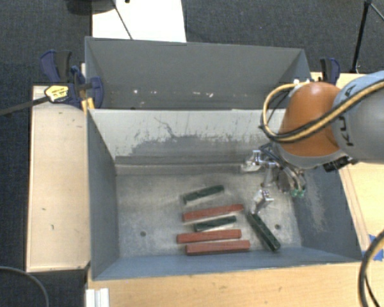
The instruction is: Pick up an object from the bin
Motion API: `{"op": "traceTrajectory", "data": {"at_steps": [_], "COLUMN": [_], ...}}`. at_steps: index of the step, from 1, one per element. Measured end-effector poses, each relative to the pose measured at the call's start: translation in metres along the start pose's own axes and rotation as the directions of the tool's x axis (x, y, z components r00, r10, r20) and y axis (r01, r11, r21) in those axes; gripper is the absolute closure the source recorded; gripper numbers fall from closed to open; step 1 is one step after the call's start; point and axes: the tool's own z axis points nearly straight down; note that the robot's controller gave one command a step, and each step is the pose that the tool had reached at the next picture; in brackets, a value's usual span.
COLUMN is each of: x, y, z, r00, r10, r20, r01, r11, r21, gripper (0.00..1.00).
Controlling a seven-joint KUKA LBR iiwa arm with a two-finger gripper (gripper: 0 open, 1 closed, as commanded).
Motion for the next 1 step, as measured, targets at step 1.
{"op": "traceTrajectory", "data": {"at_steps": [1], "x": [0.0002], "y": [0.0], "z": [0.0001], "r00": [1.0], "r10": [-0.001], "r20": [-0.001], "r01": [0.001], "r11": [1.0], "r21": [0.0], "gripper": [0.0]}}
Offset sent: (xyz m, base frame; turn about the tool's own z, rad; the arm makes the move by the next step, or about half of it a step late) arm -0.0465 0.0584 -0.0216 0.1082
